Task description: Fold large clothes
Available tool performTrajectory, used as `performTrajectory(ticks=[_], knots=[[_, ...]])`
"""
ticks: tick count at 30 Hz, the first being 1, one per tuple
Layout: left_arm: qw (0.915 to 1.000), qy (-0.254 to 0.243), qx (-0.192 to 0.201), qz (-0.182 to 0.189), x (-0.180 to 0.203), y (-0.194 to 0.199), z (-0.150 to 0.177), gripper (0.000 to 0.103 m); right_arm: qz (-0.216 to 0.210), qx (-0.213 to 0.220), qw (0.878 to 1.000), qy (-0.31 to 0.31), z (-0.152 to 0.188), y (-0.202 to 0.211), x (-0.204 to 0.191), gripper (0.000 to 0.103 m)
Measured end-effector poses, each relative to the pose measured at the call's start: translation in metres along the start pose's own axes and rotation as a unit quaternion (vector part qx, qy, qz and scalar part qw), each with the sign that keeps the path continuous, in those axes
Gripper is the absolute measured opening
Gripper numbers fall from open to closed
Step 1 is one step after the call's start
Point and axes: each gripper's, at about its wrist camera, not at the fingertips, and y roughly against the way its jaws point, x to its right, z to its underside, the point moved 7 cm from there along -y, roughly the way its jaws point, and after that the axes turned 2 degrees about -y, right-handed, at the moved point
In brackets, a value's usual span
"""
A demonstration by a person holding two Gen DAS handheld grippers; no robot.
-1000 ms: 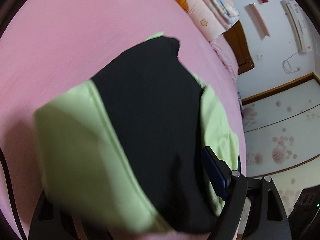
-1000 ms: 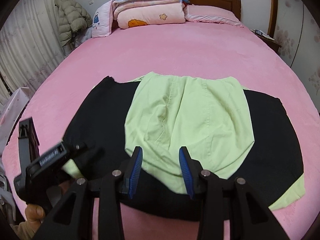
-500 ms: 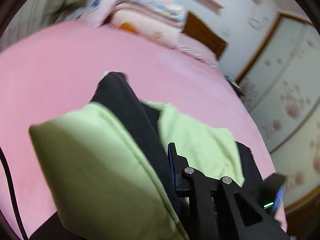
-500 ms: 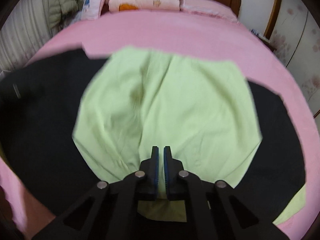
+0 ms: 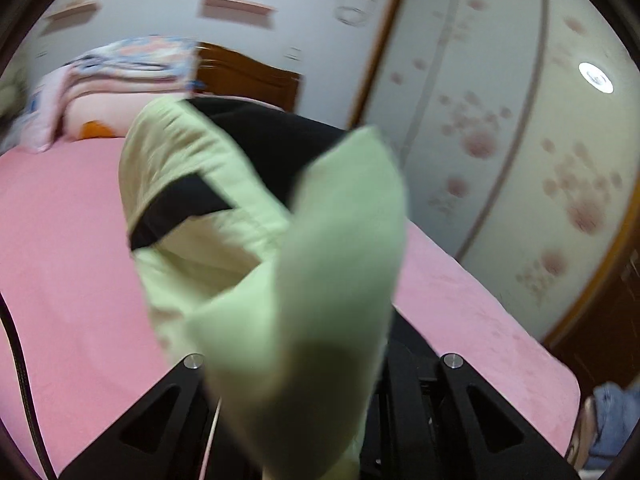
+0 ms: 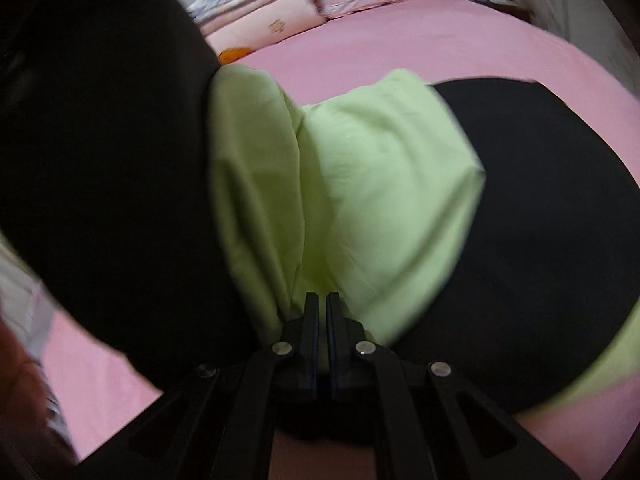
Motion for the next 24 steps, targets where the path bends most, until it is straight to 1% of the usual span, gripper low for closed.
performTrajectory(ticks=[3, 5, 6, 9, 11, 13, 15, 17, 18, 19, 20, 22, 24], knots=[[0.9983, -0.032, -0.045, 0.019, 0.039, -0.041, 0.015, 0.01, 0.02, 0.01, 0.999, -0.039, 0.007, 0.03, 0.041, 0.003], [0.9947, -0.052, -0.085, 0.023, 0.06, -0.071, 0.033, 0.01, 0.047, 0.013, 0.997, -0.061, 0.017, 0.051, 0.073, 0.003], [0.9927, -0.061, -0.102, 0.023, 0.068, -0.08, 0.042, 0.01, 0.059, 0.013, 0.996, -0.067, 0.021, 0.058, 0.086, 0.003], [0.9803, -0.089, -0.176, 0.016, 0.085, -0.116, 0.081, 0.01, 0.101, 0.004, 0.992, -0.08, 0.036, 0.079, 0.124, 0.004], [0.971, -0.111, -0.212, -0.001, 0.09, -0.132, 0.106, 0.01, 0.121, -0.001, 0.988, -0.097, 0.044, 0.09, 0.146, 0.004], [0.9653, -0.126, -0.229, -0.011, 0.094, -0.14, 0.12, 0.01, 0.132, -0.001, 0.985, -0.107, 0.045, 0.098, 0.159, 0.004], [0.9639, -0.131, -0.231, -0.015, 0.097, -0.141, 0.123, 0.011, 0.139, 0.005, 0.984, -0.114, 0.041, 0.106, 0.168, 0.004], [0.9622, -0.135, -0.236, -0.015, 0.099, -0.14, 0.123, 0.013, 0.14, 0.016, 0.982, -0.122, 0.029, 0.116, 0.173, 0.004], [0.9614, -0.134, -0.24, -0.015, 0.1, -0.145, 0.119, 0.02, 0.138, 0.02, 0.982, -0.125, 0.024, 0.12, 0.175, 0.004], [0.961, -0.13, -0.244, -0.012, 0.102, -0.144, 0.118, 0.029, 0.135, 0.025, 0.982, -0.128, 0.013, 0.123, 0.175, 0.004], [0.9605, -0.123, -0.25, -0.003, 0.106, -0.141, 0.117, 0.034, 0.131, 0.031, 0.982, -0.13, 0.002, 0.128, 0.175, 0.004], [0.9604, -0.108, -0.256, 0.016, 0.111, -0.134, 0.115, 0.057, 0.124, 0.04, 0.983, -0.128, -0.01, 0.135, 0.176, 0.004], [0.9621, -0.094, -0.253, 0.037, 0.125, -0.121, 0.113, 0.061, 0.114, 0.049, 0.984, -0.125, -0.026, 0.139, 0.172, 0.01]])
